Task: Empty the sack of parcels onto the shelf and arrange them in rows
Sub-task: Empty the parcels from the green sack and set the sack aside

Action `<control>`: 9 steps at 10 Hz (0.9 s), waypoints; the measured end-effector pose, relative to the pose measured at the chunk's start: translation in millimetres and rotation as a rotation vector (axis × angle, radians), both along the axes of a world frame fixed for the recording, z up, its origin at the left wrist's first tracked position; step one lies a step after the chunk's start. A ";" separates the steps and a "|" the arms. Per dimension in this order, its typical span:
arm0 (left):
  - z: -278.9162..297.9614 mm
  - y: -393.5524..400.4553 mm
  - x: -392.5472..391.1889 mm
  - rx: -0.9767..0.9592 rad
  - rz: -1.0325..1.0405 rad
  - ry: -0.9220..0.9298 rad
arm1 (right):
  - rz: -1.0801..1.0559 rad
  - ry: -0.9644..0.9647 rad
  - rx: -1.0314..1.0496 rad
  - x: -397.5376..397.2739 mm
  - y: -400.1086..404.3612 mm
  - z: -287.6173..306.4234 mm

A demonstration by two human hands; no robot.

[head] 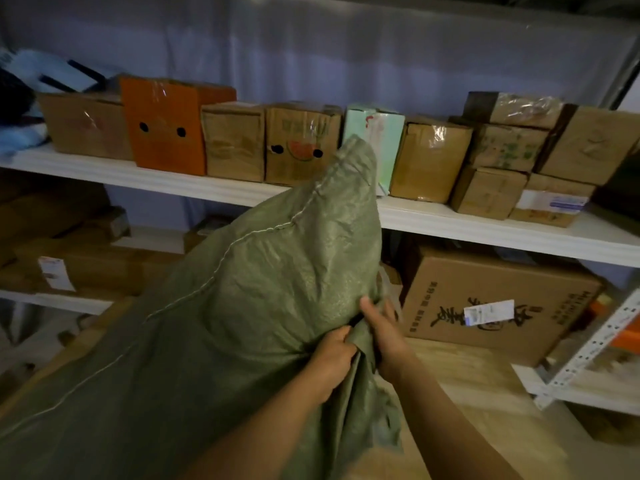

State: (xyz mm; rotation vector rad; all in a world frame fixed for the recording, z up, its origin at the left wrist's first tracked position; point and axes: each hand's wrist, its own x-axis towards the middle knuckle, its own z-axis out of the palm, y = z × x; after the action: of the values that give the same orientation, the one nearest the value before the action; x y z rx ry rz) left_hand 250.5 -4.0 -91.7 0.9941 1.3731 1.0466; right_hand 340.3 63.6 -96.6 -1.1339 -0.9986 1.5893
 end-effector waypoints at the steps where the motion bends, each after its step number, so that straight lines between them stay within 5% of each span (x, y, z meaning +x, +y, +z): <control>1: -0.5 1.5 -1.8 -0.006 -0.099 0.163 | 0.049 -0.430 0.091 -3.5 4.7 -14.5; 2: 23.3 -8.1 -30.8 0.017 -0.050 0.258 | 0.073 -0.660 0.050 3.0 5.0 -43.8; 3: 42.4 -19.9 -78.0 0.227 0.394 0.593 | -0.086 -0.501 -0.036 -7.8 -0.7 -26.2; 4: 31.8 -39.1 -146.5 0.040 0.480 0.828 | -0.559 -0.368 0.043 -22.0 4.2 14.3; 5: -6.2 -57.0 -197.1 -0.243 0.343 0.668 | -0.603 -0.680 0.501 -44.0 -6.9 58.4; 6: -29.9 -64.3 -218.8 -0.300 0.284 0.625 | -0.216 -1.031 0.819 -72.8 -13.3 78.2; 7: -37.5 -54.7 -227.9 -0.308 0.293 0.683 | 0.234 -1.468 0.818 -86.7 -2.7 66.4; 8: -48.0 -40.3 -227.5 -0.293 0.272 0.878 | 0.399 -1.647 0.653 -82.4 2.6 35.0; 9: -52.3 -30.7 -209.6 -0.101 0.377 0.941 | 0.225 -1.552 0.591 -67.7 -0.4 12.4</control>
State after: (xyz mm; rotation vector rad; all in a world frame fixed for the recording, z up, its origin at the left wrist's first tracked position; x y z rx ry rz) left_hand 40.8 -34.8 -144.0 1.2420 2.4262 0.7635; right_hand 272.6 63.2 -84.2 -1.7661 -2.3889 0.1619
